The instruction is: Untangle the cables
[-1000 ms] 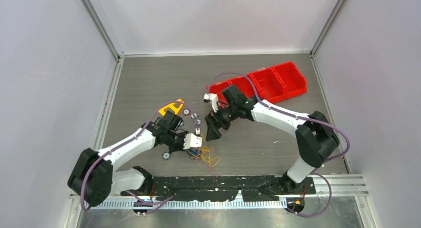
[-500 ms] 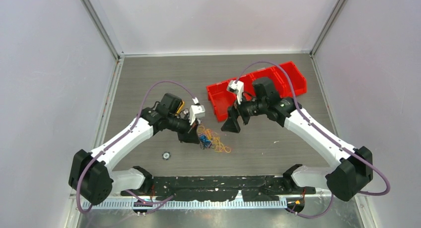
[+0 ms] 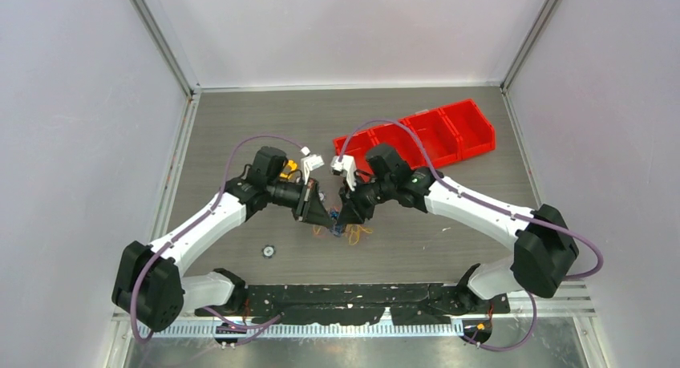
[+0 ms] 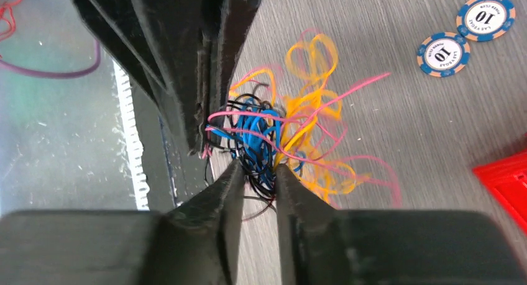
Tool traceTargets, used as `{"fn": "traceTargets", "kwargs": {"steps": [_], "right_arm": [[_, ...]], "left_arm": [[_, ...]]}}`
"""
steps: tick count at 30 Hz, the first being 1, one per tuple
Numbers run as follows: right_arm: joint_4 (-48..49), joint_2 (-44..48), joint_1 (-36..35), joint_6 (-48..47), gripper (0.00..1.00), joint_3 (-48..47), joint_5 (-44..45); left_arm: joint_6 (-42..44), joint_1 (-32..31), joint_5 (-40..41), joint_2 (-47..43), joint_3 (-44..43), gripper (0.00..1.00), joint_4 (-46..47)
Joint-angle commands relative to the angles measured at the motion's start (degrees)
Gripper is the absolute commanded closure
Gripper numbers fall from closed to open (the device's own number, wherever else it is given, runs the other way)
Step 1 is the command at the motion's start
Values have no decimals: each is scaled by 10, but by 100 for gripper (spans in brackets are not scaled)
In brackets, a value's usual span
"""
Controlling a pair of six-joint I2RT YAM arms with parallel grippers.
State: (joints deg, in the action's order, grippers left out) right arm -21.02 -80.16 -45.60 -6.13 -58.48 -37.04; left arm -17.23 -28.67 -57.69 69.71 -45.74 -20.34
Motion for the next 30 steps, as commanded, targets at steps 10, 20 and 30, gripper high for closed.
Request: {"fn": "traceTargets", "kwargs": {"steps": [10, 20, 30], "right_arm": [[-38, 53, 69, -47, 95, 67, 75], [-12, 106, 112, -1, 95, 54, -125], [4, 94, 69, 35, 94, 8, -188]], "left_arm": [[145, 103, -34, -114, -21, 100, -182], [181, 64, 68, -171, 11, 33, -85], [65, -83, 194, -96, -4, 23, 107]]}}
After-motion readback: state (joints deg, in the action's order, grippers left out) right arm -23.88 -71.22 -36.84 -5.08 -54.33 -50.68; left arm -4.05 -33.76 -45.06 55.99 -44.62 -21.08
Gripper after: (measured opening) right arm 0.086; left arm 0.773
